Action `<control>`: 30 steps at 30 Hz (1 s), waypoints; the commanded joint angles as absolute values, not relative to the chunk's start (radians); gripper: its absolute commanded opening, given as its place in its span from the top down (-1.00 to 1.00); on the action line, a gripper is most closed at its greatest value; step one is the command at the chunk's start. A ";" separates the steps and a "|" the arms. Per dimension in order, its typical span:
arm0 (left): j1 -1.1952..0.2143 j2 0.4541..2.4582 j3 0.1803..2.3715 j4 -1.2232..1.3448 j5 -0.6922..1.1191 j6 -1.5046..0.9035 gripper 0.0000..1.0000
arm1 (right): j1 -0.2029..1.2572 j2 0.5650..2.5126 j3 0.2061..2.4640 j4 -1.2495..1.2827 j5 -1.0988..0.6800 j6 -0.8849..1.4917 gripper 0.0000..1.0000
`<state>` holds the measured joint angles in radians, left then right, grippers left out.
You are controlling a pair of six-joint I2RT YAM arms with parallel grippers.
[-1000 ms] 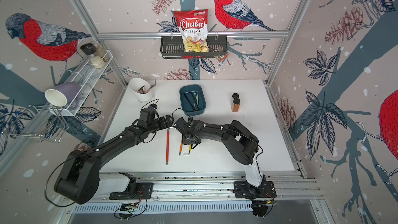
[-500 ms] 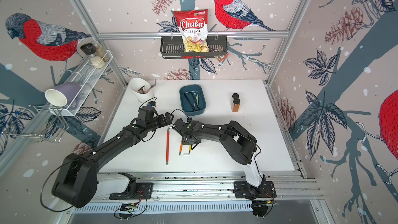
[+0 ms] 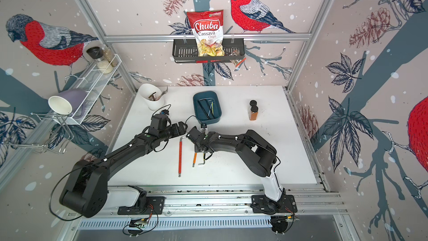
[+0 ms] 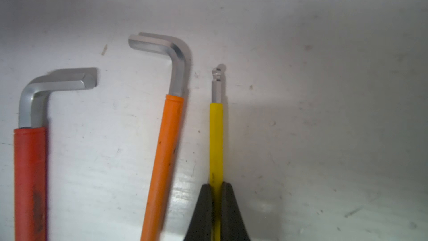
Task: Put the hex key on the desktop into the storage box
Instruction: Pick up the Allen key from the center of the board, then place the Allen key in the storage box.
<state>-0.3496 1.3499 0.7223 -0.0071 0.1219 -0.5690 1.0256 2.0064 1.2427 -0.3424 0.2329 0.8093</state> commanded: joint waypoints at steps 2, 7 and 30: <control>-0.350 1.359 0.733 0.021 0.133 -0.570 -0.92 | 0.978 1.975 1.141 -0.464 0.041 0.804 1.00; -0.350 1.389 0.744 0.033 0.158 -0.591 -0.92 | 0.900 1.849 1.043 -0.345 -0.008 0.801 1.00; -0.387 1.476 0.835 0.022 0.201 -0.634 -0.92 | 0.694 1.658 1.111 -0.240 -0.129 0.638 1.00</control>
